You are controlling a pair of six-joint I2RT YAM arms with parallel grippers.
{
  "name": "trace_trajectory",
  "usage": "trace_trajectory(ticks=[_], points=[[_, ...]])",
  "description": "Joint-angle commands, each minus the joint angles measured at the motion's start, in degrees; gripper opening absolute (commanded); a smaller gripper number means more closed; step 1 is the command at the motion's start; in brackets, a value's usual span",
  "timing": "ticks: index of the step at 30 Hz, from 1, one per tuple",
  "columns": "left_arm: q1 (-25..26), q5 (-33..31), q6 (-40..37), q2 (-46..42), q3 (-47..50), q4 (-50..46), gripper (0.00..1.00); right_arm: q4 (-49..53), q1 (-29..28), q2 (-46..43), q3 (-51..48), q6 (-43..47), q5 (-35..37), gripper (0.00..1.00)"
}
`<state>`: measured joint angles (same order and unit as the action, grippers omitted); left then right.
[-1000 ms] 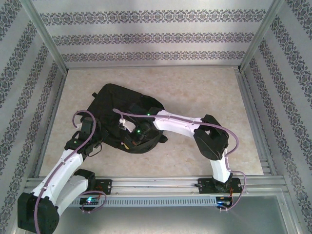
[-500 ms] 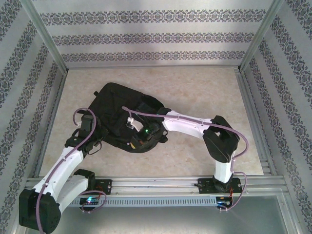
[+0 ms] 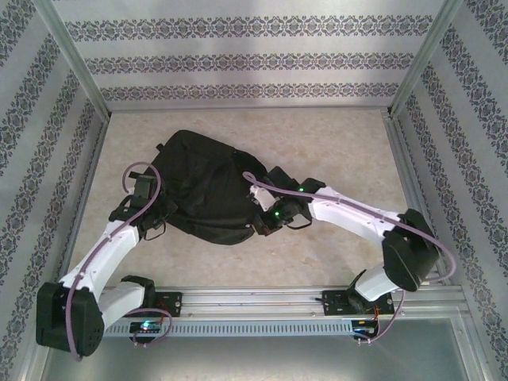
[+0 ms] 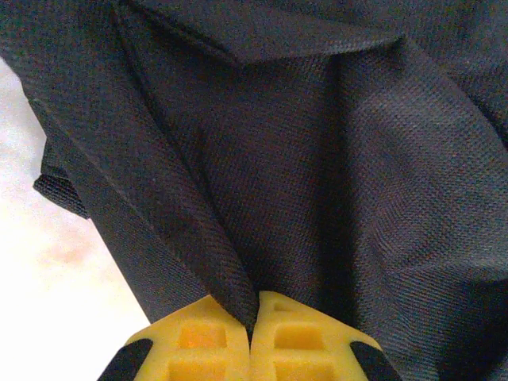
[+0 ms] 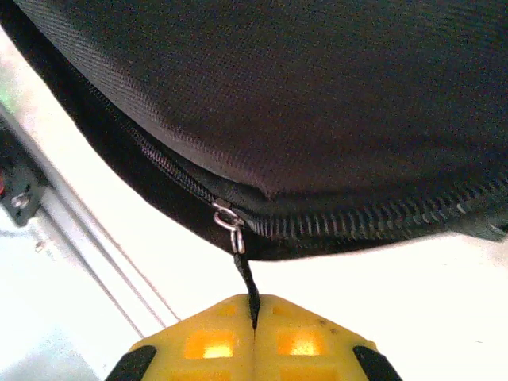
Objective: Pack the student bag
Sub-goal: Zip the student bag with the book.
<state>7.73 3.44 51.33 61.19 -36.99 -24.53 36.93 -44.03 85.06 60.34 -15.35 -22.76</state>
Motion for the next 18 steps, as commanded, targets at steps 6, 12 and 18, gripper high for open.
trace_trajectory(ticks=[6, 12, 18], points=[[-0.92, 15.23, -3.56, 10.02, -5.55, 19.95, 0.0, -4.17, -4.34, -3.56, 0.25, -2.43, 0.68, 0.0], [-0.74, 22.26, -4.13, 22.31, -13.73, 27.58, 0.2, -10.65, -7.71, 4.35, 6.31, -6.86, -4.45, 0.0], [-1.48, 16.63, -5.1, 16.42, -14.16, 21.32, 0.56, -16.01, -8.04, 9.95, 11.19, -10.39, -5.6, 0.0]])
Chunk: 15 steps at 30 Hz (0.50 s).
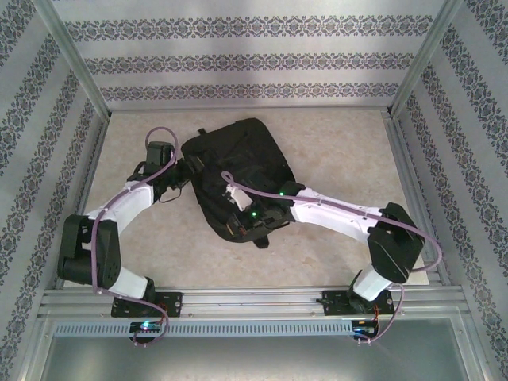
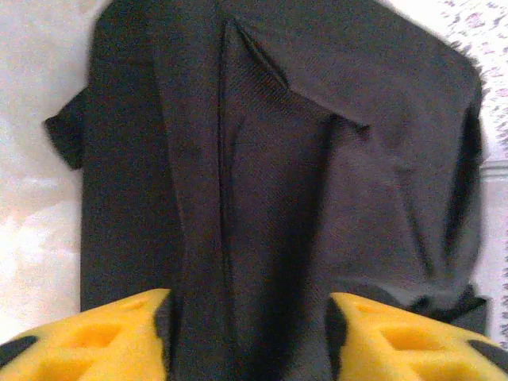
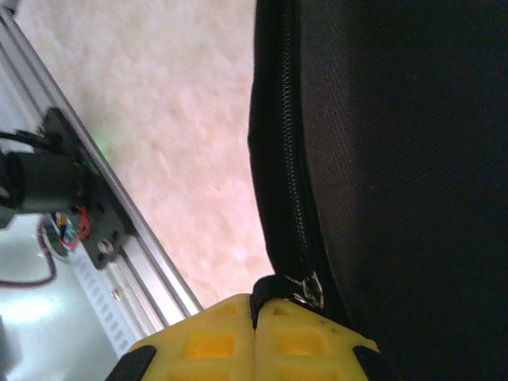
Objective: Pack the student bag
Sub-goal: Zip the student bag with the book.
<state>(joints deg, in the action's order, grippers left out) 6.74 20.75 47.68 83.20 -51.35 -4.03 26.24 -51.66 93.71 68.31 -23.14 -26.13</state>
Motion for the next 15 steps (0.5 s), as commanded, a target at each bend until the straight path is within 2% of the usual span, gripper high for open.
trace_trajectory(ticks=[1, 4, 9, 15], points=[[-0.49, -0.67, -1.36, -7.89, 1.03, -0.72, 0.55, -6.17, -0.37, 1.97, 3.61, -3.06, -2.09, 0.0], [-0.5, 1.92, -0.36, -13.78, 4.36, -4.76, 0.53, -8.96, -0.13, 3.76, 4.26, -4.56, -2.12, 0.0], [0.02, 5.84, 3.94, -22.82, 13.54, -4.29, 0.48, -12.73, 0.33, 6.59, 5.29, -7.31, -4.1, 0.0], [1.26, 7.34, 6.87, -25.18, 18.43, -2.71, 0.43, -13.56, 0.33, 7.54, 5.34, -8.23, -4.87, 0.0]])
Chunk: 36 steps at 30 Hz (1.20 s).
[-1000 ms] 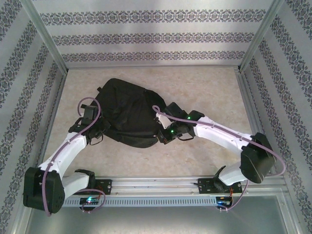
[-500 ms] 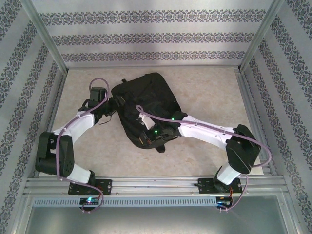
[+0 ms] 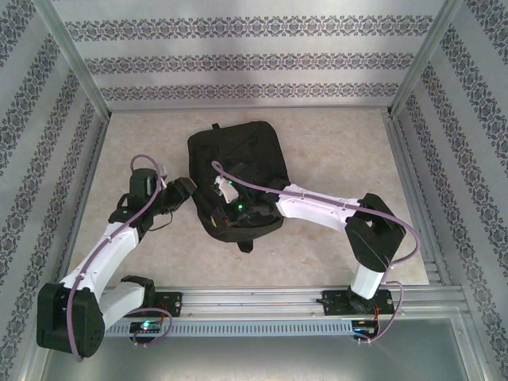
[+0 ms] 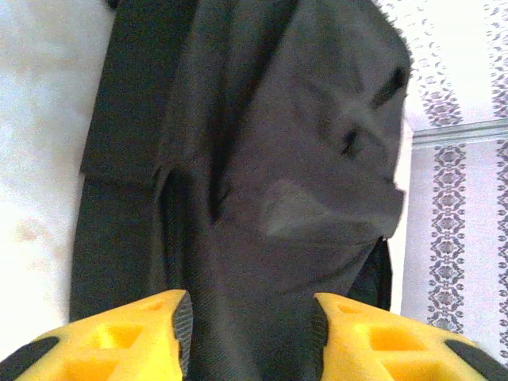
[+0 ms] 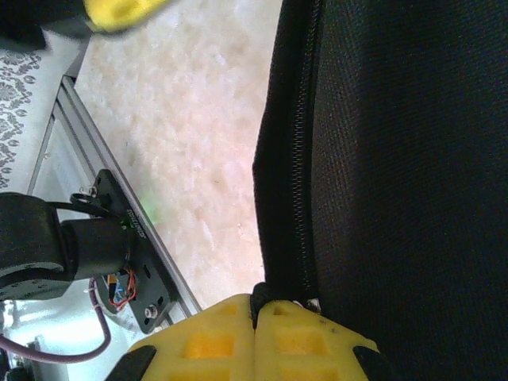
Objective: Pack the student bag
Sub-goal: Zip the student bag with the book.
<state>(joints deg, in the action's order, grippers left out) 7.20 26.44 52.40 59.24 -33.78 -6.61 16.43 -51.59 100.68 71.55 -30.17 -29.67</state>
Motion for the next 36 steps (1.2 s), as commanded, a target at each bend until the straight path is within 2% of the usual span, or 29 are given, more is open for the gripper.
trace_trajectory(ticks=[1, 12, 15, 17, 22, 27, 33, 36], points=[[1.07, 1.46, 2.34, -1.15, 1.31, 0.08, 0.42, -3.76, 0.27, 0.57, 2.03, -1.2, -1.28, 0.0], [1.67, 0.77, 2.65, -2.1, 4.87, 1.16, 0.27, -3.71, 0.27, 0.19, 1.14, -1.21, -0.92, 0.0], [1.8, 0.73, 2.27, -1.47, 5.17, 1.77, 0.29, -3.84, 0.29, 0.41, 1.22, -1.21, -1.44, 0.0], [2.08, 0.64, 1.79, -0.52, 5.0, 2.21, 0.35, -3.76, 0.27, 0.81, 1.48, -1.13, -2.5, 0.0], [3.09, 0.01, -0.14, 2.14, 3.42, 2.52, 0.42, -3.46, 0.27, 1.27, 1.66, -1.22, -3.24, 0.0], [4.22, -0.72, -1.56, 4.67, 3.23, 2.89, 0.36, -3.07, 0.28, 0.98, 1.83, -0.86, -3.04, 0.0], [4.66, -3.44, -4.75, 6.9, 1.41, 2.27, 0.4, -1.75, 0.0, 1.27, 2.19, -0.17, -3.55, 0.0], [4.77, -3.82, -5.79, 8.79, -0.19, 1.87, 0.31, -0.39, -0.09, 0.89, 1.72, 0.54, -3.47, 0.0]])
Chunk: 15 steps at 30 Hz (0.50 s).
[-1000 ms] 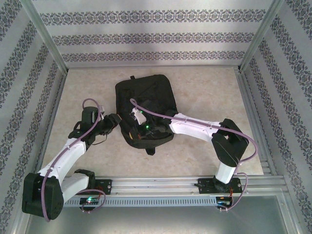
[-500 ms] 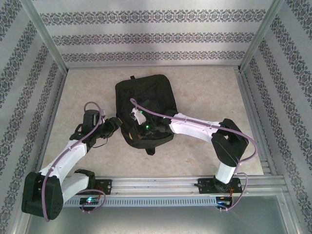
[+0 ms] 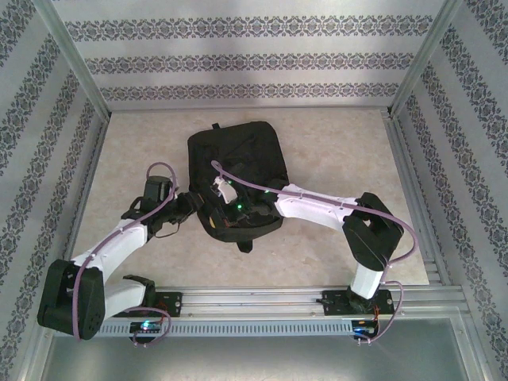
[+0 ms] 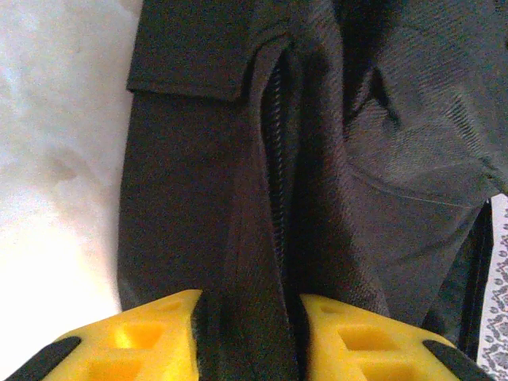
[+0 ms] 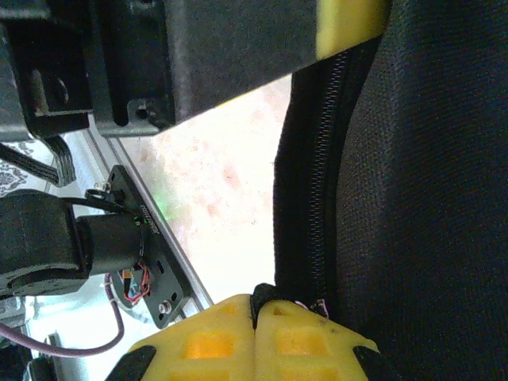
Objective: Pack the student bag
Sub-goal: Zip the student bag with the book.
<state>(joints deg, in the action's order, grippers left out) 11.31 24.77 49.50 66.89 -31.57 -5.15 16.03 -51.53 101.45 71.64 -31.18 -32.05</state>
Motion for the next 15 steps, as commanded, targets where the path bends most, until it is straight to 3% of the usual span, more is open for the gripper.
trace_trajectory(ticks=[1, 5, 10, 15], points=[[0.73, -2.03, -3.0, 1.91, -2.96, 0.24, 0.25, 0.39, -0.24, -0.18, 1.29, 1.85, -1.0, 0.0], [0.87, -2.71, -3.37, 2.89, -4.01, -1.12, 0.0, 3.7, -0.24, -1.7, -0.29, 3.62, 0.37, 0.0], [0.35, -7.92, -6.22, -1.32, -5.73, -6.55, 0.0, 6.56, 0.45, -5.52, -4.36, 5.38, 0.85, 0.0], [-1.42, -6.95, -5.94, -1.14, -6.2, -7.01, 0.0, 8.93, 2.14, -9.43, -8.22, 6.88, 0.6, 0.0]])
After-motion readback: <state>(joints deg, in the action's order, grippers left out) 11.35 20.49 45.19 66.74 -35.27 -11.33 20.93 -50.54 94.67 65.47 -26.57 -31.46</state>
